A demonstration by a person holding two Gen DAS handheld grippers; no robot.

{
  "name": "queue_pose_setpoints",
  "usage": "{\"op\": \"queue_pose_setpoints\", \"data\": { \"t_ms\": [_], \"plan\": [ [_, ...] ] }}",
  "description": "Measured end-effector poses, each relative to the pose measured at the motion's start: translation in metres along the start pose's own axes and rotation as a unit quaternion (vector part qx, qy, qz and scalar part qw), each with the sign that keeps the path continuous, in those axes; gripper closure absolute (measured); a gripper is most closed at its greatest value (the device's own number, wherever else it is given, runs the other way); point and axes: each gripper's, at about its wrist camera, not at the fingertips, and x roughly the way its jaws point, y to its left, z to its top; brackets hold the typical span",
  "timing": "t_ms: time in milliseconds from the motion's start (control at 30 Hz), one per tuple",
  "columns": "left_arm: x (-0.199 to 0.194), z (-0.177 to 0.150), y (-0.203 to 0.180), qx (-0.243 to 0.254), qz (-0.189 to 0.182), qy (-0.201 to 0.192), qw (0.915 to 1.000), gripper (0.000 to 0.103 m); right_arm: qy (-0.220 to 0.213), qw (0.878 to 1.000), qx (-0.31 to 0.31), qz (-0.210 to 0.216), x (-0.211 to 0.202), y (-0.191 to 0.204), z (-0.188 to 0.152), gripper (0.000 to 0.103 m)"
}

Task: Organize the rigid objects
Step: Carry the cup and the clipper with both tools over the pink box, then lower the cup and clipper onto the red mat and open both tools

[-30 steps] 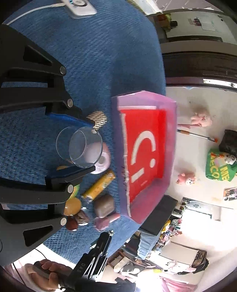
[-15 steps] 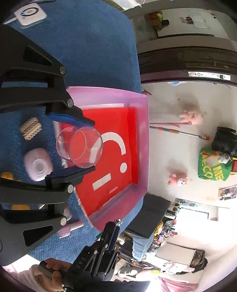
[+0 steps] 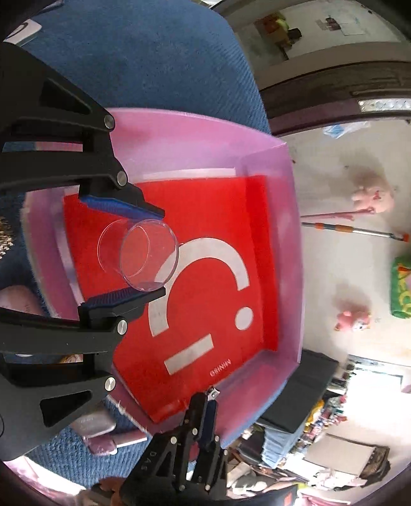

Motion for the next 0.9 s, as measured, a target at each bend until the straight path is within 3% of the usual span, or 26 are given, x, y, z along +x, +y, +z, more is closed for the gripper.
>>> {"op": "queue_pose_setpoints", "data": {
  "t_ms": [200, 433, 900],
  "plan": [
    [0.017, 0.0, -0.003, 0.009, 0.008, 0.033, 0.9994, 0.064, 0.054, 0.998, -0.023, -0.011, 0.022, -0.004, 0.004, 0.088],
    [0.02, -0.002, -0.004, 0.015, 0.014, 0.04, 0.999, 0.064, 0.089, 0.995, -0.049, -0.018, 0.034, 0.001, 0.0, 0.088],
    [0.019, -0.003, -0.007, 0.031, 0.022, 0.04, 0.9985, 0.063, 0.093, 0.994, -0.053, -0.01, 0.033, 0.003, -0.001, 0.089]
  ]
}}
